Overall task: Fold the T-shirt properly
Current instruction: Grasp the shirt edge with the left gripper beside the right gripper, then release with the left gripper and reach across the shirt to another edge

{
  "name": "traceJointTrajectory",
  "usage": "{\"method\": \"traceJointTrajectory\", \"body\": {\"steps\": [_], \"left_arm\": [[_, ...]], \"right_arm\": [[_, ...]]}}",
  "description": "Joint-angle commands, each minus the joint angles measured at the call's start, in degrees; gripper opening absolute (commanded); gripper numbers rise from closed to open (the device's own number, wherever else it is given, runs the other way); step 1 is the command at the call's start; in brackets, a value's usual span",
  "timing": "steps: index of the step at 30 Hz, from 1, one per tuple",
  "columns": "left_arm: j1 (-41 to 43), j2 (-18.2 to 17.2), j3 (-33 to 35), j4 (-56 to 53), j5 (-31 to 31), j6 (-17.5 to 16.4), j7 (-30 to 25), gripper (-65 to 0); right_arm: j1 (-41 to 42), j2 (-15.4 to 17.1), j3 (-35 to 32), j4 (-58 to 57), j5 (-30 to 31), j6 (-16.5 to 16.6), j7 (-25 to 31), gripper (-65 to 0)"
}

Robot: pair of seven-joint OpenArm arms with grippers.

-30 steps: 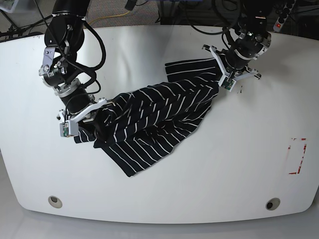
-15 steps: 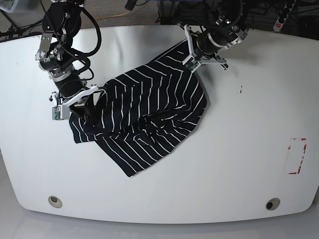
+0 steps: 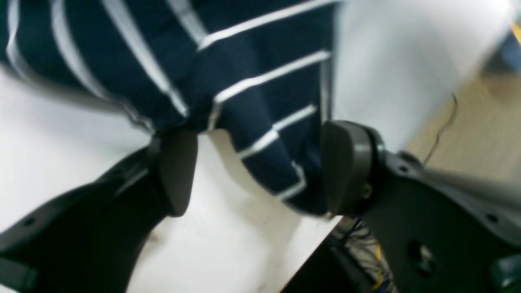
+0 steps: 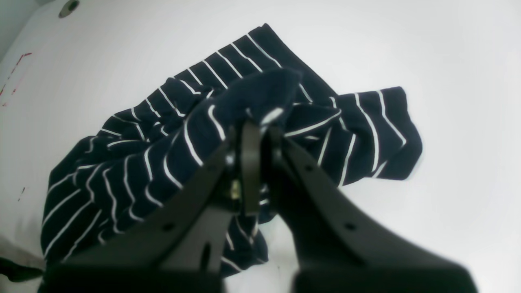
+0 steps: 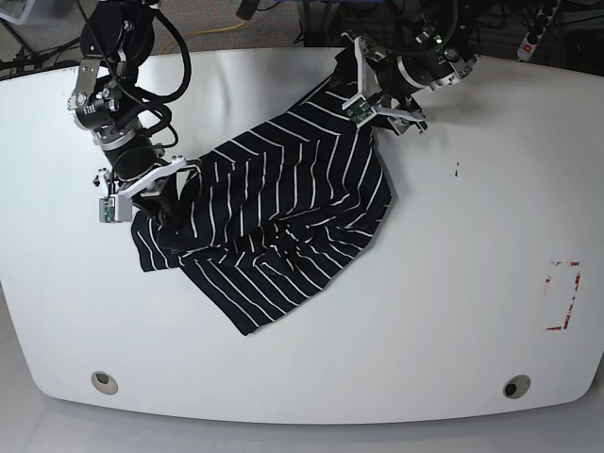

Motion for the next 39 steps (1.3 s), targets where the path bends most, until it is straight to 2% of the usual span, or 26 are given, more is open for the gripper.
{"method": "traceJointTrajectory", "body": {"steps": [1, 6, 8, 16, 21, 23, 32, 39], "left_arm": [[-1.33, 0.0, -2.26, 1.35, -0.01, -3.09, -0.73, -25.0], [-4.06, 0.26, -6.22, 1.35, -0.01, -3.09, -0.73, -25.8], [-6.08, 2.46, -9.65, 1.17, -0.01, -3.09, -0.64, -25.8], [-14.78, 7.21, -17.03, 0.91, 0.08, -3.09, -0.29, -25.4], [-22.08, 8.09, -18.18, 0.03, 0.26, -3.09, 6.39, -25.4], [-24.1, 8.09, -18.18, -1.29, 0.43, -3.09, 7.1, -25.4], [-33.51, 8.18, -18.0, -15.0, 0.26, -1.47, 7.1, -25.3], [-40.89, 10.55, -18.09, -28.54, 0.26, -0.85, 6.92, -25.3]], "right_arm": [[0.68, 0.53, 0.27, 1.15, 0.71, -0.01, 1.67, -65.0], [0.51, 0.53, 0.27, 1.15, 0.53, -0.1, 1.67, -65.0], [0.51, 0.53, 0.27, 1.15, 0.53, -0.1, 1.67, -65.0], [0.33, 0.44, 0.27, 1.06, 0.53, -0.36, 1.67, -65.0], [0.33, 0.44, 0.27, 1.06, 0.53, -0.36, 1.67, -65.0], [0.33, 0.44, 0.27, 1.06, 0.53, -0.36, 1.67, -65.0], [0.42, -1.05, 1.76, 1.06, 0.44, -0.1, 1.67, -65.0], [0.42, -1.05, 1.94, 1.06, 0.44, -0.1, 1.67, -65.0]]}}
